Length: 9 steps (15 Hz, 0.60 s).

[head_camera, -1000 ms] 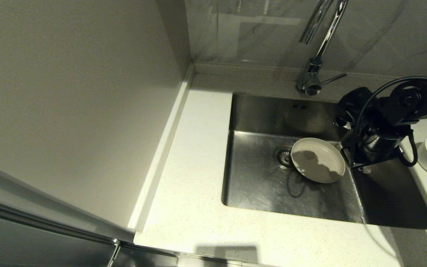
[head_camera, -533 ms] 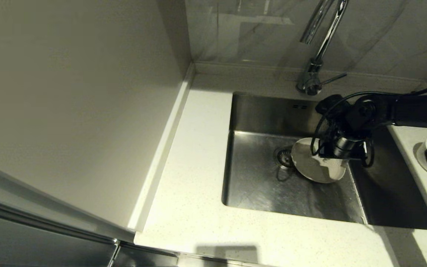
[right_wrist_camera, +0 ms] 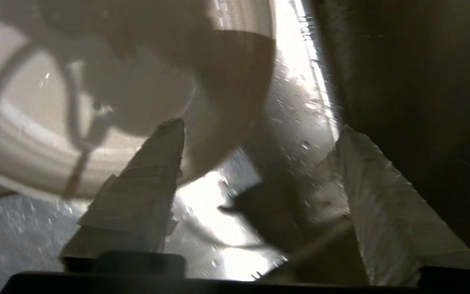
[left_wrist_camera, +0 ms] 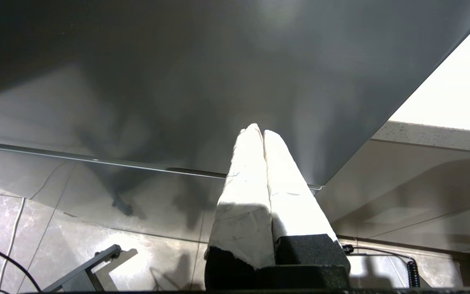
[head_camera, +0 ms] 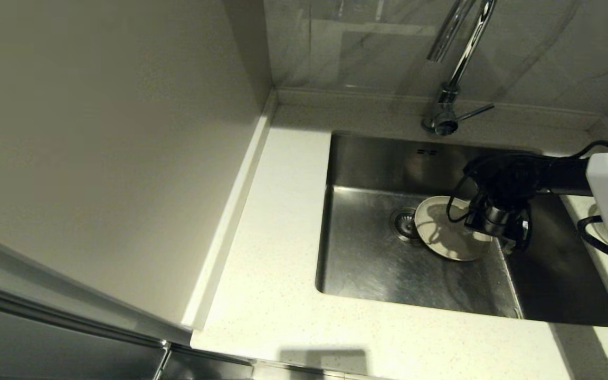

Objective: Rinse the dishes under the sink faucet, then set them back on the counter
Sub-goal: Put a plate back to the table from the sink

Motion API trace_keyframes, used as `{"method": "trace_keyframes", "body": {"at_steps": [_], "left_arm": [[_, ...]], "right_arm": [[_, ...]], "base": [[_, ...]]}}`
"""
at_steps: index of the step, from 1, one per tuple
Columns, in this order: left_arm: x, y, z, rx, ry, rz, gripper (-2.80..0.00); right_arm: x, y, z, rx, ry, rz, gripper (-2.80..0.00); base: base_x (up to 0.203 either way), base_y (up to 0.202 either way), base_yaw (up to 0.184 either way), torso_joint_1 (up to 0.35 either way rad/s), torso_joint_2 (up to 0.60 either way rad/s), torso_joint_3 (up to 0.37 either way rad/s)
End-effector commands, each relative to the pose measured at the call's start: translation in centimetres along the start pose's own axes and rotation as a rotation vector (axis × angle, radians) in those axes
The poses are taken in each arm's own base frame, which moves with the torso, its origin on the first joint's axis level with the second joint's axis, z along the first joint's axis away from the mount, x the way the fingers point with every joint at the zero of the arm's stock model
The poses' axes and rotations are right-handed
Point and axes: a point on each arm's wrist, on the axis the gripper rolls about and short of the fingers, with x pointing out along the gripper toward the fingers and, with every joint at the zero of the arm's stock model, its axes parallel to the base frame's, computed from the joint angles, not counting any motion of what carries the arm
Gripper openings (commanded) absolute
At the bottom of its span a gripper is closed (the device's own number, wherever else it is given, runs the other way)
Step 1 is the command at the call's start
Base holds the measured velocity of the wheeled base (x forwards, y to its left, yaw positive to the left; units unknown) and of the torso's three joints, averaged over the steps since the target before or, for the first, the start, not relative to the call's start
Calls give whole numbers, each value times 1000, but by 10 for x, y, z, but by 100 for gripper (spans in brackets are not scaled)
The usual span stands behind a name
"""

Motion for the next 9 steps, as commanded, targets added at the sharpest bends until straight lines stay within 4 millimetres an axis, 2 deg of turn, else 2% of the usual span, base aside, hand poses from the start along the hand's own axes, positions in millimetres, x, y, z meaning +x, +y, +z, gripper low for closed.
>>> {"method": "trace_keyframes", "body": {"at_steps": [1,4,9], "left_arm": [[0,0,0,0,-3,0,-280],[0,0,0,0,-3,0,-280],[0,0,0,0,-3,0,-280]], "right_arm": [[23,-10,3,31,69,48,0],[48,-19,18,90,50,173,0],[66,-25,17,65,73,185,0]], "base": [[0,0,0,0,0,0],[0,0,0,0,0,0],[0,0,0,0,0,0]]}}
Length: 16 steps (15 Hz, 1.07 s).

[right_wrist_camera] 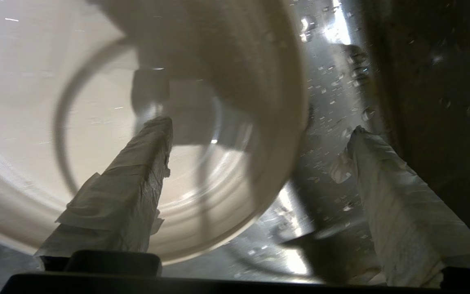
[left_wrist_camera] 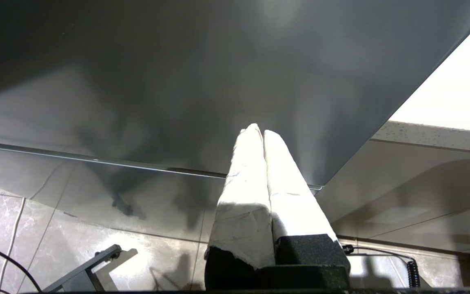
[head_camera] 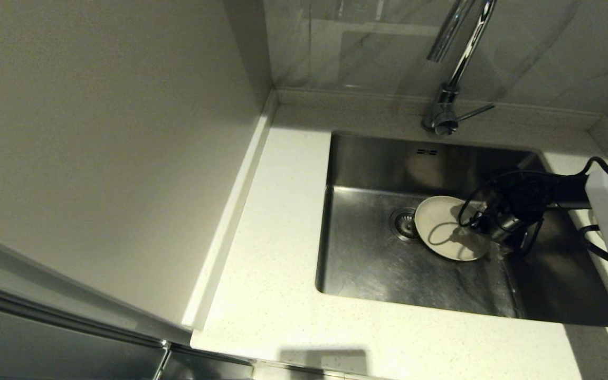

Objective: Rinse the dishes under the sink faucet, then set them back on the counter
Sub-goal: Put a plate back to the table from the sink

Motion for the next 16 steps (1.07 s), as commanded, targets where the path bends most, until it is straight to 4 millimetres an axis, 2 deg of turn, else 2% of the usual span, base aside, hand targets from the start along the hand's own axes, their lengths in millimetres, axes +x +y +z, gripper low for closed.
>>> {"method": "trace_keyframes", "body": {"at_steps": [1,4,11,12,13,16], "left_arm": [[0,0,0,-1,-3,1,-280],[0,0,0,-1,-3,1,-280],[0,0,0,-1,-3,1,-280],[0,0,0,-1,-3,1,-280],[0,0,0,-1,-3,1,-280],[0,0,0,-1,-3,1,-280]], "right_arm": [[9,-5,-1,-13,15,-11,0],[10,-3,2,-39,-21,11,0],[20,-3,-3,-89,11,41,0],[20,-3,-3,-90,11,39,-248],[22,-3,-3,-92,13,37,-280],[24,-3,-5,-119,18,38,-280]], "base": [[0,0,0,0,0,0],[0,0,0,0,0,0],[0,0,0,0,0,0],[0,0,0,0,0,0],[0,0,0,0,0,0],[0,0,0,0,0,0]]}}
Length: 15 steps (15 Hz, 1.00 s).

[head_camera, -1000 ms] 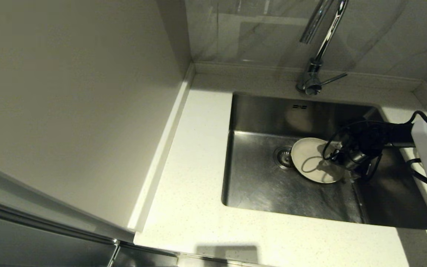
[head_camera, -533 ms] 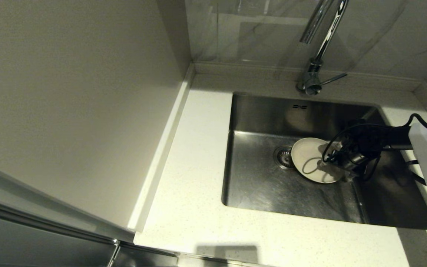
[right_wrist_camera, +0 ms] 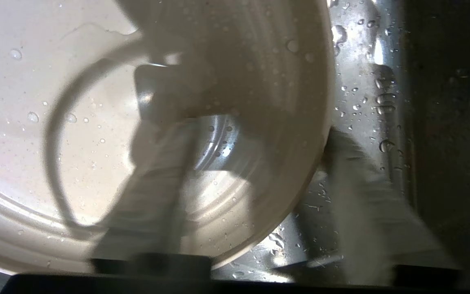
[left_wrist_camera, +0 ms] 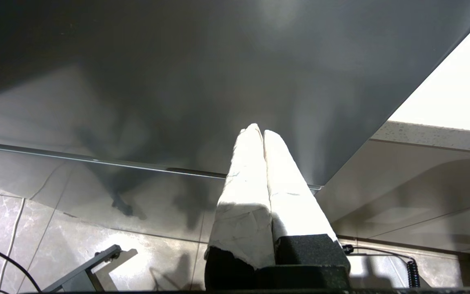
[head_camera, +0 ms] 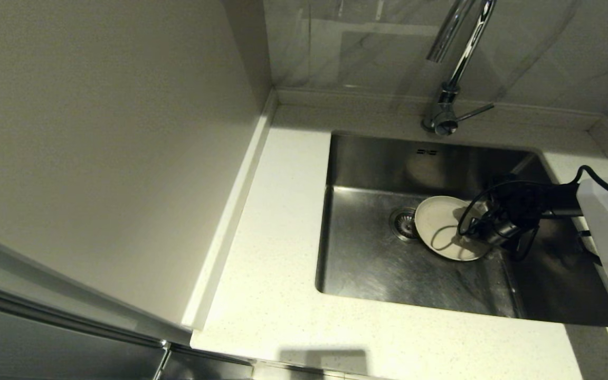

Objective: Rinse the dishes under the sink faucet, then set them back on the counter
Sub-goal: Put a plate back to the table from the sink

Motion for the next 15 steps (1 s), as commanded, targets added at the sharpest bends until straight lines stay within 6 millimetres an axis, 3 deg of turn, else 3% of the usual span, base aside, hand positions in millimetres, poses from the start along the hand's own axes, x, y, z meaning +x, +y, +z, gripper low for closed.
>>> {"method": "trace_keyframes", "body": {"at_steps": [1,8,15], "left_arm": [[0,0,0,-1,-3,0,-280],[0,0,0,-1,-3,0,-280],[0,0,0,-1,-3,0,-280]], "right_arm": [[0,0,0,2,4,1,-280],[-13,-4,11,-13,-35,22,-280],[-97,-19,47,-75,-200,22,-280]], "base": [[0,0,0,0,0,0],[0,0,0,0,0,0],[0,0,0,0,0,0]]}}
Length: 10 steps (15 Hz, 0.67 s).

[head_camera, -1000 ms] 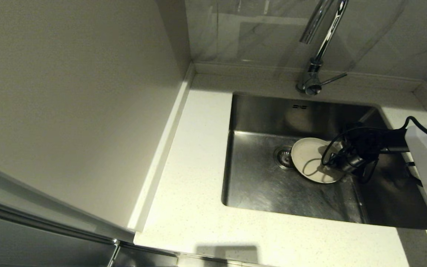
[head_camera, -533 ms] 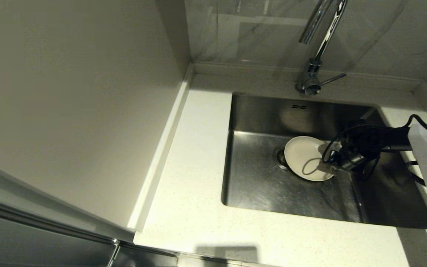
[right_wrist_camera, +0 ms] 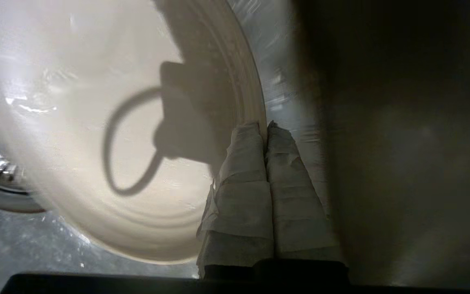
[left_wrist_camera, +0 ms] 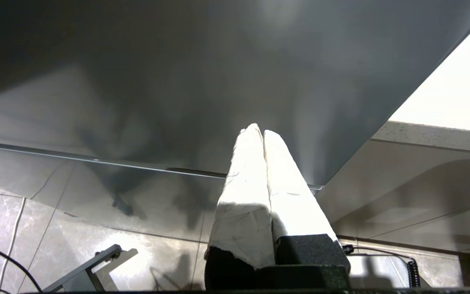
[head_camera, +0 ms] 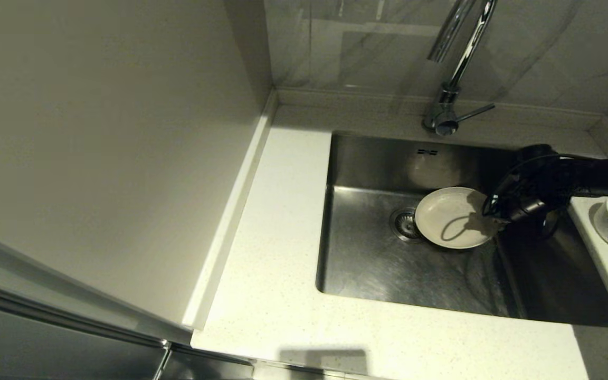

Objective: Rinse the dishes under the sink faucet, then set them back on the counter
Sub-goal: Put a plate back to the table from the sink

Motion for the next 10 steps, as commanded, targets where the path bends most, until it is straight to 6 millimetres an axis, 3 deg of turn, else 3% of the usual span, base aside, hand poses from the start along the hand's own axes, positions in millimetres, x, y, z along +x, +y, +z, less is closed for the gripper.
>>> {"method": "trace_keyframes", "body": {"at_steps": [1,6,10], "left_arm": [[0,0,0,-1,-3,0,-280],[0,0,0,-1,-5,0,-280],[0,0,0,-1,-5,0,-280]], "right_arm": [[-40,-10,20,-6,-77,2,-280],[-88,-24,32,-13,-113,-13,-280],[-134,-29,31,-89,-142,-13,-280]], "base": [[0,0,0,0,0,0],[0,0,0,0,0,0],[0,0,0,0,0,0]]}}
